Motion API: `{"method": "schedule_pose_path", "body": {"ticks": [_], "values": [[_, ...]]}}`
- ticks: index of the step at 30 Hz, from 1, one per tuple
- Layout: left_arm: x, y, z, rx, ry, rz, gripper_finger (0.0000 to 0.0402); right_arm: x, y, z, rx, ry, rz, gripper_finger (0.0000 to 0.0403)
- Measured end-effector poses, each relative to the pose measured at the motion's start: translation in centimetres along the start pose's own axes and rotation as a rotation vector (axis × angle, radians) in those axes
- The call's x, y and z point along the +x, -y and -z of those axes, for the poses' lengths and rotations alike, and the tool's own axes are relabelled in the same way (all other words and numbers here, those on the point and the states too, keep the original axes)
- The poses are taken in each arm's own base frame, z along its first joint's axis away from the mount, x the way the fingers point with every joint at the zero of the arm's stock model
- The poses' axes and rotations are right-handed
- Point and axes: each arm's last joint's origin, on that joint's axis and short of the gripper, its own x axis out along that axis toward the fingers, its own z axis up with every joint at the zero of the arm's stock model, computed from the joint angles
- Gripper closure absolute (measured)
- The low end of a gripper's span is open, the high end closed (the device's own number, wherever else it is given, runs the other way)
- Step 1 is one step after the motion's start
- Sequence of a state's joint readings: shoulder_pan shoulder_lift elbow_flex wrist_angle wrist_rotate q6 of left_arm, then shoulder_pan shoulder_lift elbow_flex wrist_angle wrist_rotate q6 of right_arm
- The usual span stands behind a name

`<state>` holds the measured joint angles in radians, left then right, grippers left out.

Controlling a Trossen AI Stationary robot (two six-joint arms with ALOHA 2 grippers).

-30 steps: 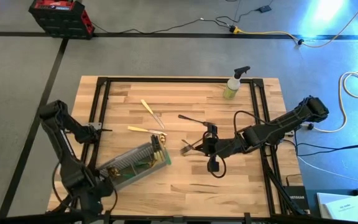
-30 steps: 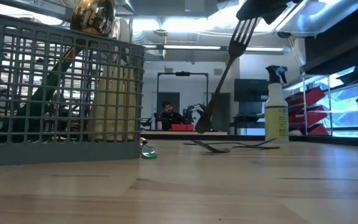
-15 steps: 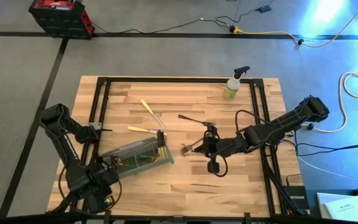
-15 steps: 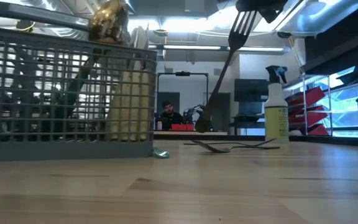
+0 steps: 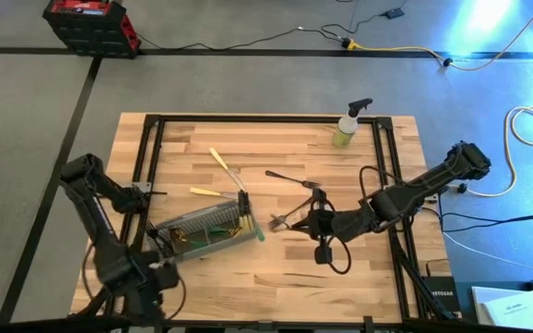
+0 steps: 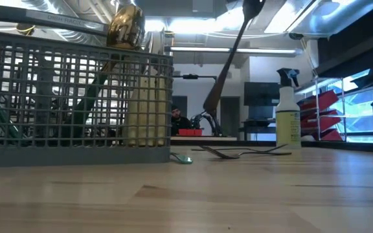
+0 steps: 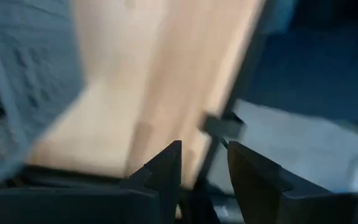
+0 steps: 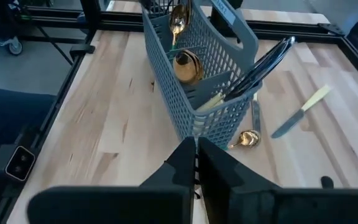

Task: Sort silverware
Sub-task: Put the fork into the silverware tray

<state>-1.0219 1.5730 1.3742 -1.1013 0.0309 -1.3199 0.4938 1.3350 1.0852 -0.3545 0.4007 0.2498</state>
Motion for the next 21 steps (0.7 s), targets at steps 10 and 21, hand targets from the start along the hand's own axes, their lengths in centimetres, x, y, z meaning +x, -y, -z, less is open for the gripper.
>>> {"method": "schedule_pose_path", "body": {"ticks": [10, 21], "values": [[-4.7, -1.5, 5.1, -0.157, 0.040, -0.301, 0.0286, 0.0, 0.0, 0.1, 0.001, -0.009, 0.005, 0.0403], [0.4, -4.7, 4.8, -0.256, 0.024, -0.543, 0.0286, 0.1, 0.0, 0.1, 0.001, -0.007, 0.013, 0.0403]]}}
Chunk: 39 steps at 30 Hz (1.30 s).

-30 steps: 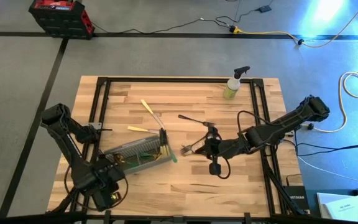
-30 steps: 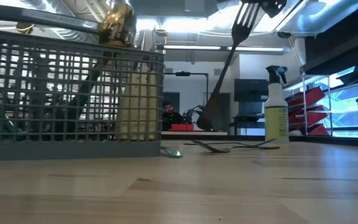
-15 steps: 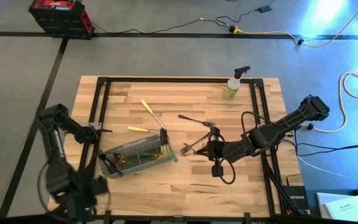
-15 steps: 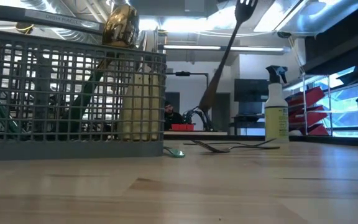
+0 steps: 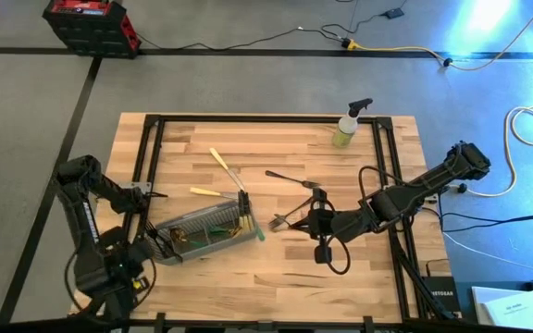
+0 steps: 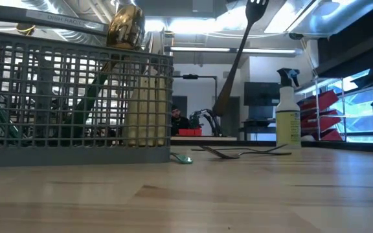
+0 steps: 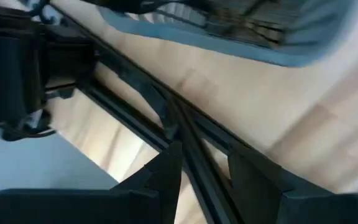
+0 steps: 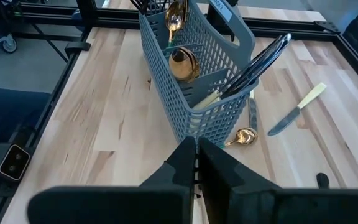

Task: Sort silverware
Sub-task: Put the fork into the silverware tray

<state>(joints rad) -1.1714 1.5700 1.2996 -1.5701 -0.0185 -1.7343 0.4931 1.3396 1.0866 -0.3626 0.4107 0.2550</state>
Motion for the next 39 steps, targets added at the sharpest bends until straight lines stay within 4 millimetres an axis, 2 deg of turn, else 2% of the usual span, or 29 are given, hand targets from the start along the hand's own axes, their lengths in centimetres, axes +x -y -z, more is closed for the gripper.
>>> {"method": "schedule_pose_path", "body": {"ticks": [7, 16, 24, 28, 34, 39], "values": [[1.8, 0.2, -0.6, -0.087, 0.100, -0.008, 0.0286, 0.0, 0.0, 0.0, 0.001, 0.000, 0.000, 0.0403], [3.9, 2.3, -3.3, -0.112, 0.289, 0.167, 0.0286, -0.1, -0.4, -0.5, 0.077, 0.021, -0.099, 0.0403], [6.7, 3.9, -7.3, -0.073, 0.463, 0.275, 0.0286, -3.4, -0.5, -2.0, 0.069, -0.160, -0.100, 0.0403], [7.8, 4.2, -9.1, -0.073, 0.544, 0.287, 0.0286, -5.1, -0.8, -3.4, 0.075, -0.173, -0.129, 0.0403], [7.3, 5.3, -11.7, -0.073, 0.740, 0.376, 0.0286, -6.5, -1.1, -5.6, 0.113, -0.096, -0.221, 0.0403], [6.7, 6.0, -12.4, -0.028, 0.812, 0.425, 0.0286, -6.3, -1.2, -6.9, 0.146, 0.010, -0.277, 0.0403]]}}
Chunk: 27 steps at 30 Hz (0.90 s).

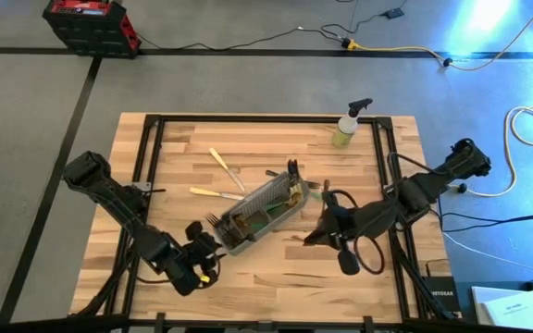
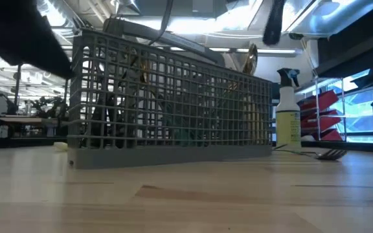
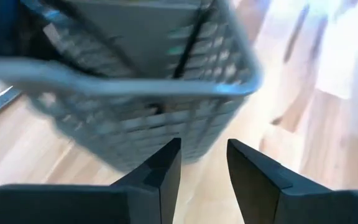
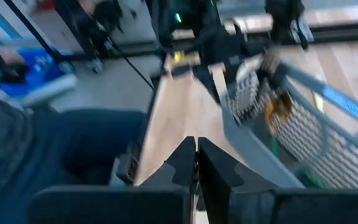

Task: Sort silverware
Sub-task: Put the fork into the silverware tray

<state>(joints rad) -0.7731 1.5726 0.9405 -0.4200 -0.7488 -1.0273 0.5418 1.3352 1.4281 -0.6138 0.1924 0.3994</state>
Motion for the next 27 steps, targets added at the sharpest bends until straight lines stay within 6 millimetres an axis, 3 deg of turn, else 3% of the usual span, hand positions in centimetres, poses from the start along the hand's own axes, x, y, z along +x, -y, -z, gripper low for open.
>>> {"method": "schedule_pose_path", "body": {"ticks": [13, 27], "values": [[-1.7, 1.4, 1.3, 0.028, 0.009, 0.101, 0.0286, 4.4, 1.6, -3.3, 0.055, 0.220, -0.173, 0.0403], [-2.8, 1.9, 2.2, 0.057, 0.003, 0.138, 0.0286, 9.6, 7.2, -5.8, 0.098, 0.385, -0.266, 0.0403]]}}
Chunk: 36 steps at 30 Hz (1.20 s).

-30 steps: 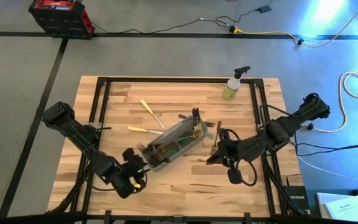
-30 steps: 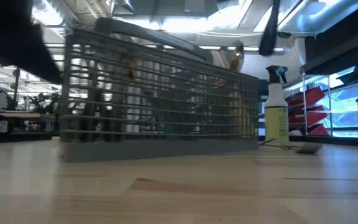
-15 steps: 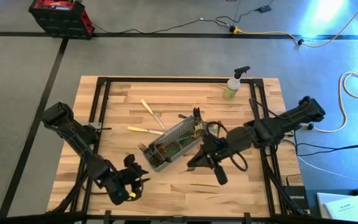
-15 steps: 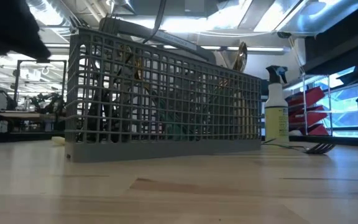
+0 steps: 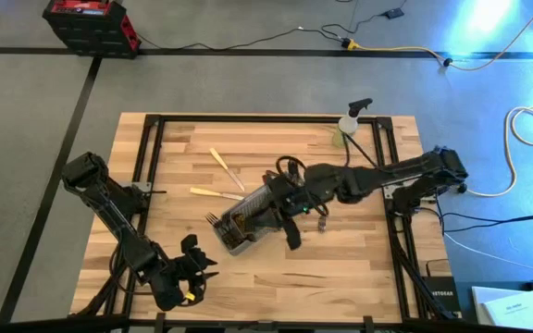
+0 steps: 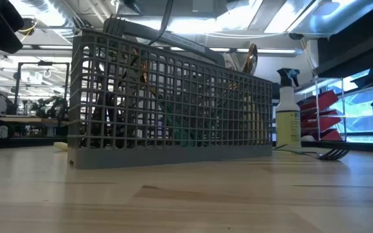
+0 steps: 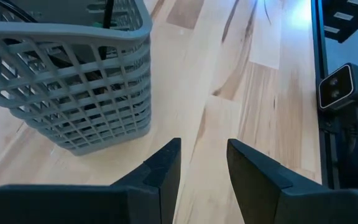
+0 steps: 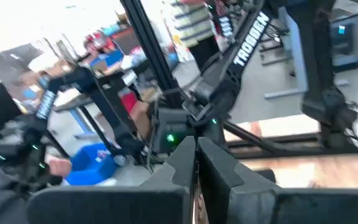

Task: Sort silverware
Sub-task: Put the fork into the silverware tray

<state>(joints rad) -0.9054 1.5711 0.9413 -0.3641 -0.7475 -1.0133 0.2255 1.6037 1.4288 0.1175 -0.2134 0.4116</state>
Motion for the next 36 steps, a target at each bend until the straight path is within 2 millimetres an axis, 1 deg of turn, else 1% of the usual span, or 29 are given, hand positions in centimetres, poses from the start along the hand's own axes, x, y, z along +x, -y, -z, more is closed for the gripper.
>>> {"method": "schedule_pose_path", "body": {"ticks": [2, 7, 9, 14, 19, 26, 32, 36], "values": [[0.0, 0.0, 0.0, 0.001, 0.000, 0.000, 0.0286, 0.8, 0.8, 0.3, 0.022, 0.003, -0.023, 0.0403], [0.0, -0.1, 0.0, 0.004, -0.003, -0.005, 0.0286, 2.6, 2.5, 2.3, 0.067, -0.049, -0.015, 0.0403], [0.0, -0.1, 0.1, 0.006, -0.005, -0.008, 0.0286, 3.0, 2.9, 2.6, 0.070, -0.059, -0.005, 0.0403], [0.0, -0.1, 0.1, 0.007, -0.006, -0.010, 0.0286, 3.5, 3.8, 2.9, 0.042, -0.036, 0.042, 0.0403], [0.0, -0.1, 0.1, 0.007, -0.006, -0.010, 0.0286, 3.5, 4.0, 2.7, 0.037, -0.013, 0.042, 0.0403], [0.0, -0.1, 0.1, 0.007, -0.006, -0.011, 0.0286, 3.6, 3.8, 2.2, 0.022, 0.014, 0.025, 0.0403], [0.0, -0.1, 0.1, 0.007, -0.006, -0.010, 0.0286, 3.7, 4.3, 3.0, 0.013, -0.051, 0.095, 0.0403], [0.0, -0.1, 0.1, 0.007, -0.006, -0.011, 0.0286, 4.4, 4.8, 3.9, -0.001, -0.068, 0.106, 0.0403]]}}
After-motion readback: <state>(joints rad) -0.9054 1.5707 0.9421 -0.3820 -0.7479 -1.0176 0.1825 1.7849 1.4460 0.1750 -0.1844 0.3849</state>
